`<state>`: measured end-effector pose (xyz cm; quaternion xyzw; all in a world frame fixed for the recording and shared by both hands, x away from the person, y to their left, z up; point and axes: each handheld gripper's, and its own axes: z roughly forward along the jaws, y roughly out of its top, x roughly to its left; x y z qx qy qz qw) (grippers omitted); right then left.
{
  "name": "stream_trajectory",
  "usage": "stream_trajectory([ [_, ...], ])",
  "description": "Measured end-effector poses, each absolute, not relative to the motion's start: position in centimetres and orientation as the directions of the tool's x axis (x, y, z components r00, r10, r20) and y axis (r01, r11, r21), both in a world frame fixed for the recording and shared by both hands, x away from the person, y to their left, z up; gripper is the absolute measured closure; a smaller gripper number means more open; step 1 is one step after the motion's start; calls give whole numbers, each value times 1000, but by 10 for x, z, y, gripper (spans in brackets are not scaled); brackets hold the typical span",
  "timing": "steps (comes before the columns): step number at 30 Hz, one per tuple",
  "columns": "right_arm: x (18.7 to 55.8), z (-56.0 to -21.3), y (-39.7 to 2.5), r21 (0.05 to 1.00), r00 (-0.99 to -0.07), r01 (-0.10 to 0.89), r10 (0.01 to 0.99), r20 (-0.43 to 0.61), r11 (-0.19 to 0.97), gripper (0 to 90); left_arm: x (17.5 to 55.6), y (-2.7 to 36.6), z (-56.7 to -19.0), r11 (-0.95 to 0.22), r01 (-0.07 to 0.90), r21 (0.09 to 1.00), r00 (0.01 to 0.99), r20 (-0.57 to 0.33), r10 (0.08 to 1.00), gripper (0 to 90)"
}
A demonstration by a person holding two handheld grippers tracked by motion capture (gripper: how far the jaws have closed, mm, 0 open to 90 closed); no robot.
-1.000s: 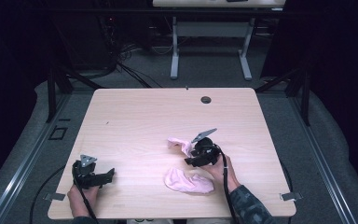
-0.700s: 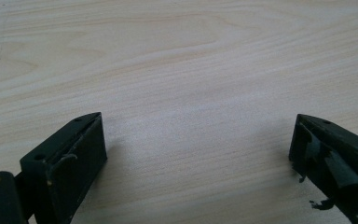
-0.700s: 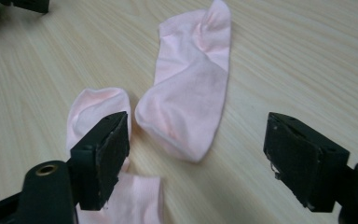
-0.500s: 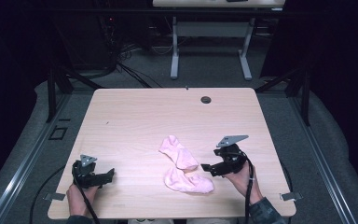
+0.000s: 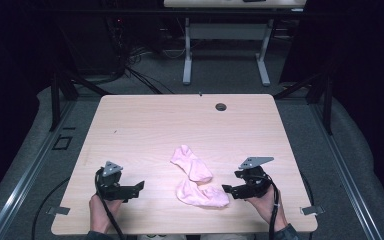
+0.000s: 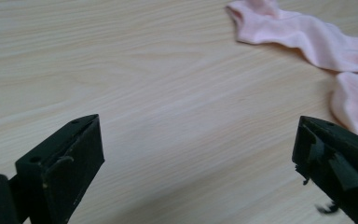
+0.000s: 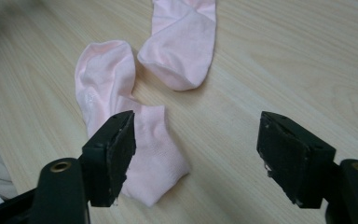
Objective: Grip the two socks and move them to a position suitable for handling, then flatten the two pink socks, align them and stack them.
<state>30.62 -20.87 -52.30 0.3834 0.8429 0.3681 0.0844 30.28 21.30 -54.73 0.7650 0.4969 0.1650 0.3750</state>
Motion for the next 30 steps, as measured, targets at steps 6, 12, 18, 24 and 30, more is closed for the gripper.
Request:
stream_trajectory([
  [6,307,-530,-203,662,-706,586,696,134,467,381,303,184,-548,-269,625,733,527,-141,838,53],
  [12,311,-542,-191,619,-729,595,668,148,513,497,304,155,-551,-328,608,723,596,-144,790,149],
  [18,315,-551,-183,590,-739,605,653,166,535,602,308,127,-553,-382,595,708,666,-167,727,315],
  [24,318,-558,-178,564,-742,617,645,183,549,676,316,111,-559,-430,600,675,694,-172,699,455],
  [30,316,-563,-176,551,-741,619,648,173,560,768,317,102,-565,-470,594,653,704,-139,696,593],
])
